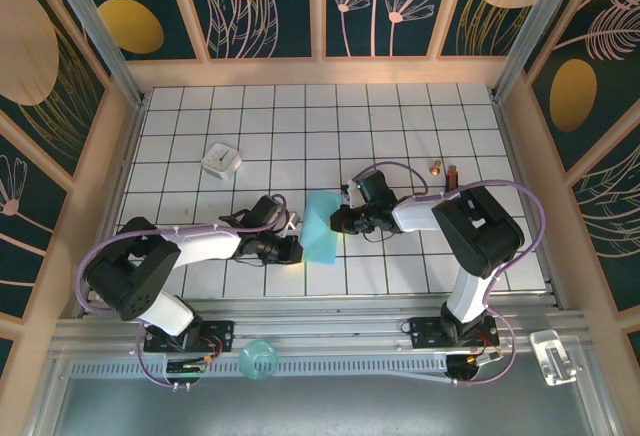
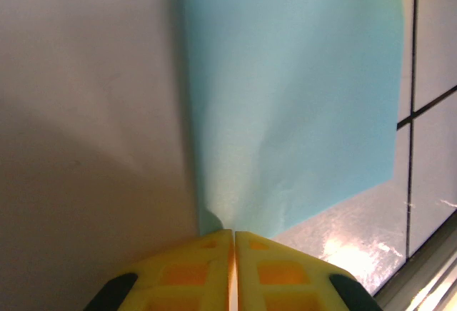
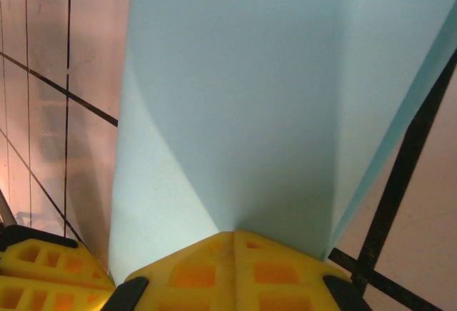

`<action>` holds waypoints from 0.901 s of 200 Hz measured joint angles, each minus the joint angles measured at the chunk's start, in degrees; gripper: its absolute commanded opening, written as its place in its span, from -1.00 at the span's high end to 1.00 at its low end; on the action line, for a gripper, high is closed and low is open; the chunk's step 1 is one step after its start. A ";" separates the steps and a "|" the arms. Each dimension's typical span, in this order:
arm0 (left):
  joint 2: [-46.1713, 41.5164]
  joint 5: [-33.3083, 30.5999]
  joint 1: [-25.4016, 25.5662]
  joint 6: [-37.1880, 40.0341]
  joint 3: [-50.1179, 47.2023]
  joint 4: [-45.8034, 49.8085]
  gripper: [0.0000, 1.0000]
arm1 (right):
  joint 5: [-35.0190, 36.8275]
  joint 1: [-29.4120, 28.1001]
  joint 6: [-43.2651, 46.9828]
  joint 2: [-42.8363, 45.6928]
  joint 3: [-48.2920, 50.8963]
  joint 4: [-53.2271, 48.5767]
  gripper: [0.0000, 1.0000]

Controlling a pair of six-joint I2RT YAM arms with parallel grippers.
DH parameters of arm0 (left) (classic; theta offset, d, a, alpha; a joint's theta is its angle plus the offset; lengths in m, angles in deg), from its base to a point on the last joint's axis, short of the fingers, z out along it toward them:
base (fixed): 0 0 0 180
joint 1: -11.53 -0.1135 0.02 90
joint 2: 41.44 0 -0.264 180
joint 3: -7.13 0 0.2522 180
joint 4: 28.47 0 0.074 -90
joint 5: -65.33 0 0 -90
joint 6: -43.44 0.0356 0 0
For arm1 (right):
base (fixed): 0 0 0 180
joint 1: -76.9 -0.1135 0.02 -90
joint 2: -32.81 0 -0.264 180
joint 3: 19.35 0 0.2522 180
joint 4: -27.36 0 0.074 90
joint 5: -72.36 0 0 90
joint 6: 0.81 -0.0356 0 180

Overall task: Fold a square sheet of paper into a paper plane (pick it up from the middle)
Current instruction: First fold in half a square sheet of paper at the center of the table.

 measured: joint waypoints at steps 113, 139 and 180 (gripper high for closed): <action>-6.62 1.07 -3.15 -0.26 -0.96 0.94 0.59 | 0.07 0.00 0.00 0.11 0.37 0.48 1.00; -4.96 5.49 -3.15 -3.30 -0.52 -5.22 0.61 | 0.07 0.00 0.00 0.11 0.37 0.50 1.00; 3.56 7.06 -4.46 -4.24 3.04 -8.68 0.73 | 0.07 0.00 0.00 0.11 0.39 0.52 1.00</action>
